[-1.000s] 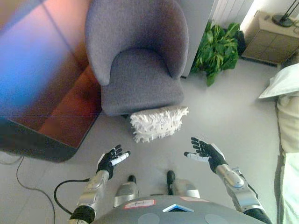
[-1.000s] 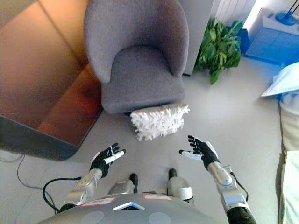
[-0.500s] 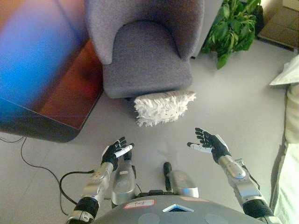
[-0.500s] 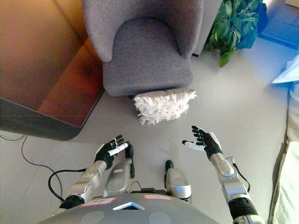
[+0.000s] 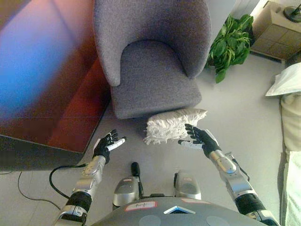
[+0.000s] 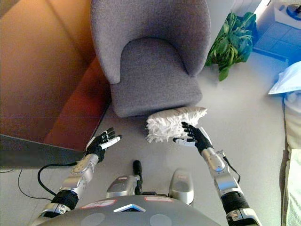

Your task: Pick up the pillow and put it on the sofa.

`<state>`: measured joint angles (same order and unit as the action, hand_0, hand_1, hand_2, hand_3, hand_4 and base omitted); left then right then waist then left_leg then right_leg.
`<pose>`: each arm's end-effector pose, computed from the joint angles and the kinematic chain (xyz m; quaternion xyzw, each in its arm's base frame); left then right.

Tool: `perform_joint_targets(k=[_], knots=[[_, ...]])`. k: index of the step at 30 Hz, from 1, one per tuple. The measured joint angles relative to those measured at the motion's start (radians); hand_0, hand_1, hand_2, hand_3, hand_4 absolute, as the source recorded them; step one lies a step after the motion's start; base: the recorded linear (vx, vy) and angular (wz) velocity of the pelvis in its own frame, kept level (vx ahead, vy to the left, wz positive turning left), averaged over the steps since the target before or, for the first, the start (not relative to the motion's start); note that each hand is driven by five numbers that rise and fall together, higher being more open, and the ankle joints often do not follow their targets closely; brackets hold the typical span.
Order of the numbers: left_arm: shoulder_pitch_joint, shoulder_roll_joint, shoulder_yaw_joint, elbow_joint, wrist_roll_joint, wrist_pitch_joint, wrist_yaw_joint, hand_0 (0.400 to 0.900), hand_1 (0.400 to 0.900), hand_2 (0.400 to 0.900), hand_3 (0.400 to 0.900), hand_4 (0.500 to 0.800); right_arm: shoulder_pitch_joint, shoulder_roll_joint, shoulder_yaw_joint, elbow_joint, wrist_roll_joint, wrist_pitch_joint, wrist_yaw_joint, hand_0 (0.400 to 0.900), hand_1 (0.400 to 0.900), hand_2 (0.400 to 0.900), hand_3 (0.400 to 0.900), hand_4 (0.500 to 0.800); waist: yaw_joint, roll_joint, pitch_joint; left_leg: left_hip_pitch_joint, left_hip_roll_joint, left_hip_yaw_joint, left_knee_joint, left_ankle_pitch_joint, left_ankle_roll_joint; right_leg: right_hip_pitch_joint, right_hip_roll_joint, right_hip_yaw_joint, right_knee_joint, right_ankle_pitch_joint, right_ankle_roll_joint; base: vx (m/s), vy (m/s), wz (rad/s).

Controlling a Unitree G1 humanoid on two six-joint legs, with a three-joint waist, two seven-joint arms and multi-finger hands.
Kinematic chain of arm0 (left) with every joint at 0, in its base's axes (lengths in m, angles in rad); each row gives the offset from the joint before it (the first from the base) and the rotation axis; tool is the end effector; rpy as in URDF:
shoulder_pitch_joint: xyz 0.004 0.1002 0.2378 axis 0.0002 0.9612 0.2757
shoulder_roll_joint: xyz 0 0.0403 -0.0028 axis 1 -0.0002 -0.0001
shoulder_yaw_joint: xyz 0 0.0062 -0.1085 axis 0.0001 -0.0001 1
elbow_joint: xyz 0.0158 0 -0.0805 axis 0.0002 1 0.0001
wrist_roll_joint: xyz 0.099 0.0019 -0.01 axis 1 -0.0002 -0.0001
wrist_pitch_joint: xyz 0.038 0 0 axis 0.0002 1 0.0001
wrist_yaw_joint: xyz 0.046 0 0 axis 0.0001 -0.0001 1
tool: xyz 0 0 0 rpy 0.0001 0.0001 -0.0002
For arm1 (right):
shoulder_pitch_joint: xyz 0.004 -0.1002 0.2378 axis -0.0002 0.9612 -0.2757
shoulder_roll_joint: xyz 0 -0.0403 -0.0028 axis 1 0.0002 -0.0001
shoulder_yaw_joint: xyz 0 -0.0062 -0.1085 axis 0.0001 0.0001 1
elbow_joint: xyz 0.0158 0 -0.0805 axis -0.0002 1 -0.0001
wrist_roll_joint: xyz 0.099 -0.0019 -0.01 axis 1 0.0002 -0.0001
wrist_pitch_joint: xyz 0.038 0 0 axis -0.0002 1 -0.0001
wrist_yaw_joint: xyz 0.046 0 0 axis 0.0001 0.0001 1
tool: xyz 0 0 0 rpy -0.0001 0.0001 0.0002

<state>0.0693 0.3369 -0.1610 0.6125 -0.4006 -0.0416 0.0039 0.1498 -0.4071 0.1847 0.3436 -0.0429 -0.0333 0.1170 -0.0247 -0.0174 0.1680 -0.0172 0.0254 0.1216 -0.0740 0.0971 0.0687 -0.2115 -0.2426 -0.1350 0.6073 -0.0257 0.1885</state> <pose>0.1409 0.2268 -0.0645 -0.0061 0.3198 0.0480 0.9462 0.1436 -0.2257 -0.0360 -0.2102 0.2538 0.1144 0.9372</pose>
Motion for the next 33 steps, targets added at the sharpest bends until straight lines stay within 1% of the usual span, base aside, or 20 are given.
perform_joint_targets(k=[2, 3, 5, 6, 7, 9, 10, 11, 12, 14, 15, 16, 18, 20, 22, 23, 25, 27, 30, 33], knots=[[-0.004, -0.001, 0.000, 0.001, 0.000, -0.001, 0.010, 0.900, 0.900, 0.900, 0.900, 0.800, -0.012, -0.038, 0.014, 0.002, -0.058, 0.000, -0.012, 0.900, 0.900, 0.900, 0.900, 0.800, 0.004, 0.003, 0.018, -0.006, -0.003, -0.007, -0.004, -0.001, 0.003, 0.002, -0.016, -0.055, -0.168, 0.001, 0.000, 0.15, -0.172, 0.27], [-0.003, 0.002, 0.000, 0.003, 0.000, -0.001, 0.016, 0.900, 0.900, 0.900, 0.900, 0.800, -0.024, -0.049, 0.013, 0.002, -0.079, 0.000, -0.019, 0.900, 0.900, 0.900, 0.900, 0.800, 0.004, 0.007, 0.029, -0.010, -0.007, -0.014, -0.004, 0.002, 0.002, 0.001, -0.023, -0.067, -0.236, 0.006, -0.001, 0.16, -0.211, 0.29], [0.000, 0.003, -0.001, 0.020, 0.000, -0.001, 0.027, 0.900, 0.900, 0.900, 0.900, 0.800, -0.040, -0.078, 0.017, -0.001, -0.119, 0.000, -0.033, 0.900, 0.900, 0.900, 0.900, 0.800, 0.002, 0.000, 0.036, -0.021, -0.025, -0.024, -0.006, 0.000, -0.004, 0.027, -0.058, -0.083, -0.438, 0.028, 0.018, 0.19, -0.213, 0.36], [-0.001, 0.006, 0.000, 0.026, 0.000, -0.001, 0.030, 0.900, 0.900, 0.900, 0.900, 0.800, -0.057, -0.088, 0.017, 0.001, -0.139, 0.001, -0.042, 0.900, 0.900, 0.900, 0.900, 0.800, -0.002, -0.003, 0.049, -0.022, -0.032, -0.035, -0.006, 0.001, -0.011, 0.035, -0.084, -0.078, -0.527, 0.048, 0.030, 0.19, -0.203, 0.36], [0.000, 0.009, 0.003, 0.032, -0.001, -0.002, 0.032, 0.900, 0.900, 0.900, 0.900, 0.800, -0.071, -0.094, 0.017, 0.001, -0.160, 0.002, -0.048, 0.900, 0.900, 0.900, 0.900, 0.800, 0.003, -0.008, 0.055, -0.024, -0.033, -0.042, -0.006, 0.000, -0.021, 0.040, -0.094, -0.067, -0.606, 0.063, 0.044, 0.18, -0.204, 0.43], [0.017, 0.021, 0.013, 0.032, -0.007, -0.001, 0.032, 0.900, 0.900, 0.900, 0.900, 0.800, -0.094, -0.095, 0.017, 0.000, -0.190, 0.002, -0.050, 0.900, 0.900, 0.900, 0.900, 0.800, -0.001, -0.025, 0.065, -0.027, -0.037, -0.075, -0.007, 0.003, -0.053, 0.060, -0.107, -0.047, -0.668, 0.104, 0.053, 0.11, -0.236, 0.48], [0.019, 0.028, 0.017, 0.031, -0.008, -0.003, 0.033, 0.900, 0.900, 0.900, 0.900, 0.800, -0.091, -0.094, 0.017, 0.000, -0.200, 0.002, -0.051, 0.900, 0.900, 0.900, 0.900, 0.800, -0.006, -0.044, 0.068, -0.026, -0.040, -0.099, -0.010, 0.004, -0.076, 0.078, -0.103, -0.019, -0.672, 0.104, 0.053, 0.05, -0.208, 0.41], [0.016, 0.034, 0.023, 0.034, -0.008, -0.005, 0.034, 0.900, 0.900, 0.900, 0.900, 0.800, -0.089, -0.096, 0.020, 0.000, -0.208, 0.002, -0.051, 0.900, 0.900, 0.900, 0.900, 0.800, 0.001, -0.064, 0.070, -0.032, -0.041, -0.120, -0.017, 0.005, -0.100, 0.093, -0.099, -0.014, -0.690, 0.144, 0.034, 0.03, -0.199, 0.45], [0.011, 0.025, 0.025, 0.035, -0.008, -0.005, 0.040, 0.900, 0.900, 0.900, 0.900, 0.800, -0.100, -0.108, 0.020, 0.004, -0.213, 0.004, -0.053, 0.900, 0.900, 0.900, 0.900, 0.800, 0.000, -0.057, 0.075, -0.040, -0.020, -0.131, -0.017, 0.010, -0.125, 0.090, -0.081, -0.028, -0.686, 0.216, 0.013, 0.09, -0.304, 0.65], [0.024, -0.021, 0.019, 0.035, -0.009, -0.007, 0.042, 0.900, 0.900, 0.900, 0.900, 0.800, -0.132, -0.147, 0.016, 0.007, -0.238, 0.006, -0.068, 0.900, 0.900, 0.900, 0.900, 0.800, 0.005, 0.007, 0.078, -0.071, 0.051, -0.155, -0.006, 0.010, -0.163, 0.078, -0.004, -0.061, -0.689, 0.214, -0.027, 0.05, -0.380, 0.79], [0.021, -0.043, 0.016, 0.034, -0.009, -0.007, 0.043, 0.900, 0.900, 0.900, 0.900, 0.800, -0.139, -0.174, 0.015, 0.003, -0.250, 0.005, -0.074, 0.900, 0.900, 0.900, 0.900, 0.800, -0.005, 0.024, 0.079, -0.087, 0.070, -0.175, -0.007, 0.013, -0.178, 0.073, 0.014, -0.082, -0.693, 0.211, -0.040, -0.04, -0.180, 0.41], [0.018, -0.064, 0.007, 0.031, -0.011, -0.008, 0.043, 0.900, 0.900, 0.900, 0.900, 0.800, -0.144, -0.205, 0.013, 0.003, -0.264, 0.005, -0.091, 0.900, 0.900, 0.900, 0.900, 0.800, -0.006, 0.050, 0.084, -0.105, 0.092, -0.188, -0.004, 0.024, -0.189, 0.067, 0.036, -0.103, -0.692, 0.209, -0.055, -0.10, -0.174, 0.41], [0.013, -0.074, -0.017, 0.010, -0.021, -0.010, 0.043, 0.900, 0.900, 0.900, 0.900, 0.800, -0.178, -0.248, 0.007, 0.008, -0.290, 0.005, -0.114, 0.900, 0.900, 0.900, 0.900, 0.800, -0.013, 0.071, 0.113, -0.138, 0.116, -0.210, 0.003, 0.035, -0.205, 0.053, 0.066, -0.138, -0.680, 0.203, -0.073, -0.16, -0.197, 0.46], [-0.023, -0.070, -0.033, -0.021, -0.037, -0.023, 0.046, 0.900, 0.900, 0.900, 0.900, 0.800, -0.239, -0.303, 0.013, 0.009, -0.328, 0.004, -0.140, 0.900, 0.900, 0.900, 0.900, 0.800, -0.025, 0.079, 0.152, -0.190, 0.129, -0.237, 0.008, 0.049, -0.223, 0.002, 0.079, -0.154, -0.646, 0.189, -0.077, -0.14, -0.251, 0.62], [-0.096, -0.063, -0.048, -0.032, -0.038, -0.030, 0.055, 0.900, 0.900, 0.900, 0.900, 0.800, -0.312, -0.351, 0.028, 0.016, -0.379, 0.004, -0.181, 0.900, 0.900, 0.900, 0.900, 0.800, -0.032, 0.083, 0.194, -0.255, 0.128, -0.255, 0.027, 0.058, -0.225, -0.054, 0.072, -0.170, -0.613, 0.183, -0.082, -0.15, -0.135, 0.59], [-0.127, -0.061, -0.053, -0.039, -0.039, -0.030, 0.060, 0.900, 0.900, 0.900, 0.900, 0.800, -0.343, -0.364, 0.033, 0.024, -0.400, 0.002, -0.200, 0.900, 0.900, 0.900, 0.900, 0.800, -0.032, 0.089, 0.213, -0.283, 0.129, -0.257, 0.036, 0.065, -0.226, -0.077, 0.071, -0.178, -0.592, 0.176, -0.085, -0.22, -0.057, 0.18], [-0.179, -0.047, -0.064, -0.074, -0.052, -0.046, 0.071, 0.900, 0.900, 0.900, 0.900, 0.800, -0.417, -0.380, 0.050, 0.028, -0.427, 0.002, -0.226, 0.900, 0.900, 0.900, 0.900, 0.800, -0.047, 0.089, 0.252, -0.346, 0.139, -0.173, 0.065, 0.072, -0.182, -0.149, 0.049, -0.193, -0.501, 0.140, -0.090, -0.17, -0.032, -0.10], [-0.221, -0.030, -0.077, -0.084, -0.078, -0.062, 0.077, 0.900, 0.900, 0.900, 0.900, 0.800, -0.502, -0.385, 0.097, 0.026, -0.440, 0.000, -0.242, 0.900, 0.900, 0.900, 0.900, 0.800, -0.047, 0.080, 0.278, -0.396, 0.140, -0.112, 0.091, 0.075, -0.176, -0.240, 0.016, -0.178, -0.396, 0.098, -0.090, -0.14, -0.030, -0.12], [-0.282, -0.008, -0.086, -0.102, -0.091, -0.071, 0.105, 0.900, 0.900, 0.900, 0.900, 0.800, -0.625, -0.388, 0.175, 0.028, -0.440, -0.014, -0.263, 0.900, 0.900, 0.900, 0.900, 0.800, -0.047, 0.056, 0.311, -0.507, 0.115, -0.100, 0.153, 0.072, -0.184, -0.388, -0.030, -0.143, -0.255, 0.044, -0.091, -0.10, -0.013, 0.01], [-0.330, 0.008, -0.089, -0.110, -0.128, -0.073, 0.121, 0.900, 0.900, 0.900, 0.900, 0.800, -0.718, -0.381, 0.245, 0.073, -0.438, -0.016, -0.270, 0.900, 0.900, 0.900, 0.900, 0.800, -0.035, 0.041, 0.333, -0.610, 0.108, -0.093, 0.237, 0.059, -0.186, -0.482, -0.052, -0.120, -0.164, 0.006, -0.094, -0.10, 0.000, 0.02]])
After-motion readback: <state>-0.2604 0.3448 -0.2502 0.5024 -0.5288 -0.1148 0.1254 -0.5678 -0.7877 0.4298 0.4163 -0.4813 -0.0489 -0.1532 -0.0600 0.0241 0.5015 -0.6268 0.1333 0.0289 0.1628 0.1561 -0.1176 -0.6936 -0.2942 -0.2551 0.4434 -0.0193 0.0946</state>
